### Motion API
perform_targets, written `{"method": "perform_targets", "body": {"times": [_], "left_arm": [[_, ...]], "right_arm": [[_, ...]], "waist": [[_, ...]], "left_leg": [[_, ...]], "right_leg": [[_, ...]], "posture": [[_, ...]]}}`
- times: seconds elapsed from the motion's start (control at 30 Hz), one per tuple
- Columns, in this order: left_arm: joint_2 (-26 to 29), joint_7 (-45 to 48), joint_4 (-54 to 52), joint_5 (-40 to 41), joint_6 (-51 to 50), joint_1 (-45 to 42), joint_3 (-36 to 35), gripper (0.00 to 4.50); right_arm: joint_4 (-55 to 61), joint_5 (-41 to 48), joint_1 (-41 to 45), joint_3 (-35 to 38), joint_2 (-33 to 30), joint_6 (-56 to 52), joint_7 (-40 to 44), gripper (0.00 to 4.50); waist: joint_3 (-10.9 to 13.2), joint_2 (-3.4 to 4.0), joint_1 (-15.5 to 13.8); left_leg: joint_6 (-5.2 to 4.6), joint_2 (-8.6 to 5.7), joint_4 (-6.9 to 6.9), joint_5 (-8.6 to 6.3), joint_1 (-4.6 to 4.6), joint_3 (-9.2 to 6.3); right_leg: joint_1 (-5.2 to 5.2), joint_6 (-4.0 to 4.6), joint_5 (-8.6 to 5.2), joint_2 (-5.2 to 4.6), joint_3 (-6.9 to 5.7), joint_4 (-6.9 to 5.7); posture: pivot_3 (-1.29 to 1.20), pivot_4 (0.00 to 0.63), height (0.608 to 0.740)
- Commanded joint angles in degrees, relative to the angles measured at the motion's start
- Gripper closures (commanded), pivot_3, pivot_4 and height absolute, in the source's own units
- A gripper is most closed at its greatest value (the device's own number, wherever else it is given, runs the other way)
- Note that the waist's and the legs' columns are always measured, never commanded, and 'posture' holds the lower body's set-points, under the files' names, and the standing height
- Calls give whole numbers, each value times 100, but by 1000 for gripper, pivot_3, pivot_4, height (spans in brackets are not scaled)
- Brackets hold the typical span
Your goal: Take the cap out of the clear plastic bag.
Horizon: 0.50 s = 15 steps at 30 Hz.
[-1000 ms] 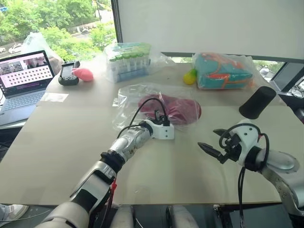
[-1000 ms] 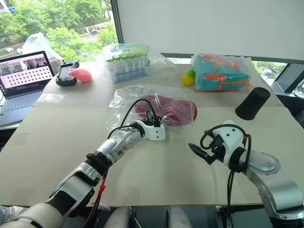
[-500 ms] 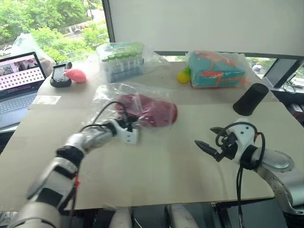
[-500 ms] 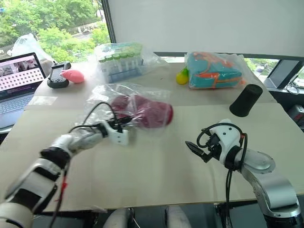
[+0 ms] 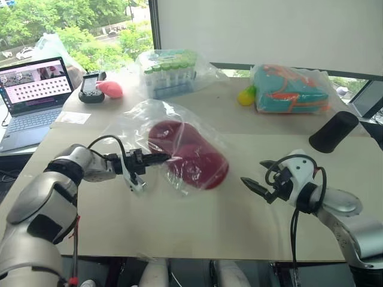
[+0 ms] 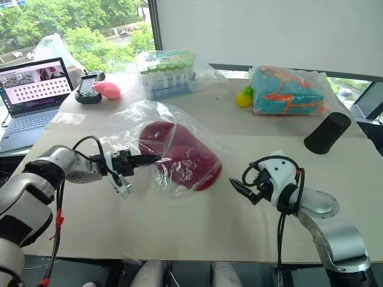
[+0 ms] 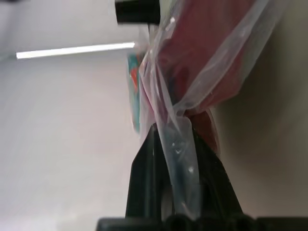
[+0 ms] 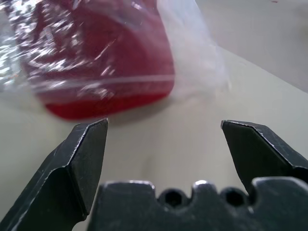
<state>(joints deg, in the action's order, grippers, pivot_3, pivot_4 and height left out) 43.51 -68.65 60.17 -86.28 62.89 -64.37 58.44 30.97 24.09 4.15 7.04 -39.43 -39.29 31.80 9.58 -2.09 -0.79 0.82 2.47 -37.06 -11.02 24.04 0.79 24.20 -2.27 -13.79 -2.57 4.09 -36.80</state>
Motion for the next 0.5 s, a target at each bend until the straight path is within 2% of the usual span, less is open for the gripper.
{"method": "perform_targets", "body": {"times": [0.03,0.1,0.17,0.4,0.43,0.5], "left_arm": [[-175,-1447,513,-1019,-597,-307,1064,4480],[-332,-1831,867,-1264,-873,-391,1453,4480],[-486,-1830,1197,-1197,-1024,-480,1527,4480],[-683,-394,1844,-165,-1471,-544,881,4480],[-664,-152,1878,12,-1388,-538,761,3864],[-628,193,1884,253,-1375,-500,593,3279]], "right_arm": [[262,-57,-16,23,19,83,-59,0],[285,-81,-34,14,21,65,-76,0],[328,-70,-66,25,27,42,-98,0],[442,-61,-143,-2,73,-17,-177,0],[434,-61,-134,-8,82,-16,-189,0],[402,-67,-111,-26,91,-10,-205,0]], "waist": [[0,0,26],[1,-1,43],[2,-3,35],[3,-6,13],[3,-6,16],[3,-6,22]], "left_leg": [[0,0,0,0,0,0],[0,0,1,0,-1,2],[1,0,1,0,0,2],[9,-2,-5,5,1,2],[12,-2,-5,7,2,2],[12,-1,-5,7,2,2]], "right_leg": [[1,0,0,0,1,-1],[4,0,0,1,3,-2],[7,-1,0,1,3,-4],[6,0,0,0,2,-10],[7,0,0,0,2,-10],[7,1,0,1,2,-11]], "posture": [[0,150,740],[0,150,740],[0,150,740],[0,150,740],[0,150,740],[0,150,740]]}}
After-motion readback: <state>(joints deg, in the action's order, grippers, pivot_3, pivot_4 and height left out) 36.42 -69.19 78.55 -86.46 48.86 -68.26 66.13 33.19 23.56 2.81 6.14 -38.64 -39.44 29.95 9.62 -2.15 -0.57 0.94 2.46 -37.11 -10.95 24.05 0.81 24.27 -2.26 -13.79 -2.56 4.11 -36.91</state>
